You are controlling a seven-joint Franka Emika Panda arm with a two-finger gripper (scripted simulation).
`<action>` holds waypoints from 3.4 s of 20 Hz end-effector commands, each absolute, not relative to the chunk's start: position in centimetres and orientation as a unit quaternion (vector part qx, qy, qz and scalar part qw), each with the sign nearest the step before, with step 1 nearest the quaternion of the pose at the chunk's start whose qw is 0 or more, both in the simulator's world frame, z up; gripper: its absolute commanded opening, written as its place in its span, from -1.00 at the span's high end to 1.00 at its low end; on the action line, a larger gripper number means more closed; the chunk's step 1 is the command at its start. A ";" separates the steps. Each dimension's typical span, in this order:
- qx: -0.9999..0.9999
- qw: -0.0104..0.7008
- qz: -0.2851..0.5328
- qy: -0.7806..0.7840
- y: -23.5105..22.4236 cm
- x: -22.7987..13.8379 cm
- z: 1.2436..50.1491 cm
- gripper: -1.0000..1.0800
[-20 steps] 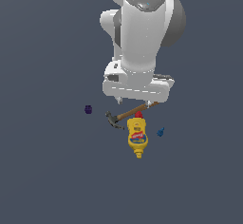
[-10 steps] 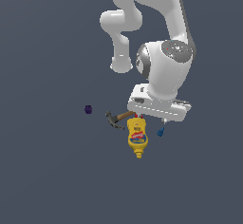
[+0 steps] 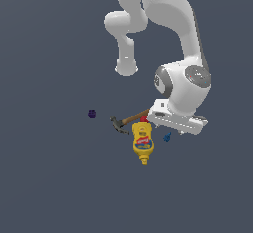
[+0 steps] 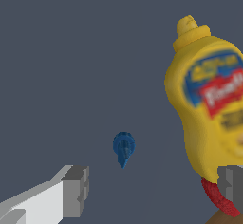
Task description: Pick up a designated object from a clutter of objects.
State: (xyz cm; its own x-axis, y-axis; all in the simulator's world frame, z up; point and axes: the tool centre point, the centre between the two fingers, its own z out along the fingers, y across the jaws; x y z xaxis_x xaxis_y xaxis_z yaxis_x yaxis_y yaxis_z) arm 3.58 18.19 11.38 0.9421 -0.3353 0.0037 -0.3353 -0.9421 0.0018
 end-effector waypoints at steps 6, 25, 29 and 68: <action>0.983 0.000 0.000 -0.182 20.0 3.1 9.3 -0.92; 0.983 0.000 0.000 -0.182 20.1 3.0 4.2 -0.92; 0.983 0.000 0.000 -0.182 20.1 3.0 4.2 1.00; 0.983 -0.001 0.000 -0.182 6.7 -2.0 22.1 1.00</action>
